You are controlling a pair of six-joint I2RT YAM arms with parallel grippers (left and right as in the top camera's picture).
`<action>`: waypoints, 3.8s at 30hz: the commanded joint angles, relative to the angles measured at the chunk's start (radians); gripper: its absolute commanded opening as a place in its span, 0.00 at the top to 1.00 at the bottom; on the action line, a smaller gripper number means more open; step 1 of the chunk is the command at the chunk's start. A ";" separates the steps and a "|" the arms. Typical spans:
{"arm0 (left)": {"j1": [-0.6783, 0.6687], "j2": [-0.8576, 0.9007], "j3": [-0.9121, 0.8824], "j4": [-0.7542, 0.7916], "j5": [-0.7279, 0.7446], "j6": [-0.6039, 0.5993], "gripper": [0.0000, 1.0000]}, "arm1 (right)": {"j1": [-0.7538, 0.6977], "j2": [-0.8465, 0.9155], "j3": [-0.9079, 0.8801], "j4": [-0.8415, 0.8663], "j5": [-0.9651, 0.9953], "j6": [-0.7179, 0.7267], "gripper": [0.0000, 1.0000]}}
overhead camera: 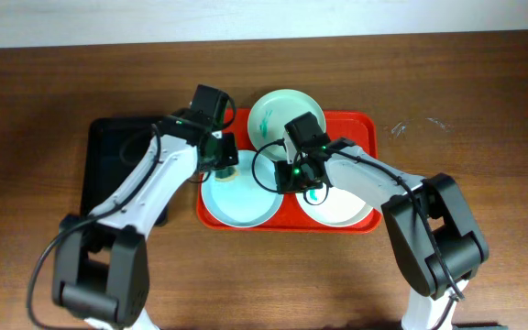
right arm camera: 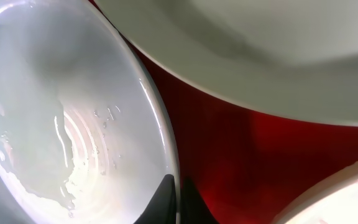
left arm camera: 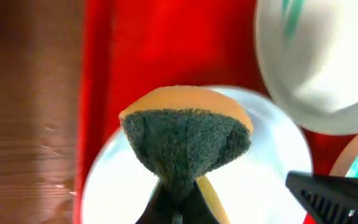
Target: Clean dirty plates on tray and stack at the side
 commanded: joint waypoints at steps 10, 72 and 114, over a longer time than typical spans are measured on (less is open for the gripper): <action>-0.001 0.070 -0.027 -0.215 -0.091 0.144 1.00 | -0.002 0.013 -0.001 -0.005 0.020 -0.022 0.96; 0.427 -0.188 -0.015 -0.142 -0.134 -0.042 1.00 | 0.337 -0.216 0.418 -0.407 1.257 -0.225 0.96; 0.433 -0.188 -0.015 -0.138 -0.133 -0.042 1.00 | -0.559 -0.202 0.340 -0.459 -0.152 -0.316 0.96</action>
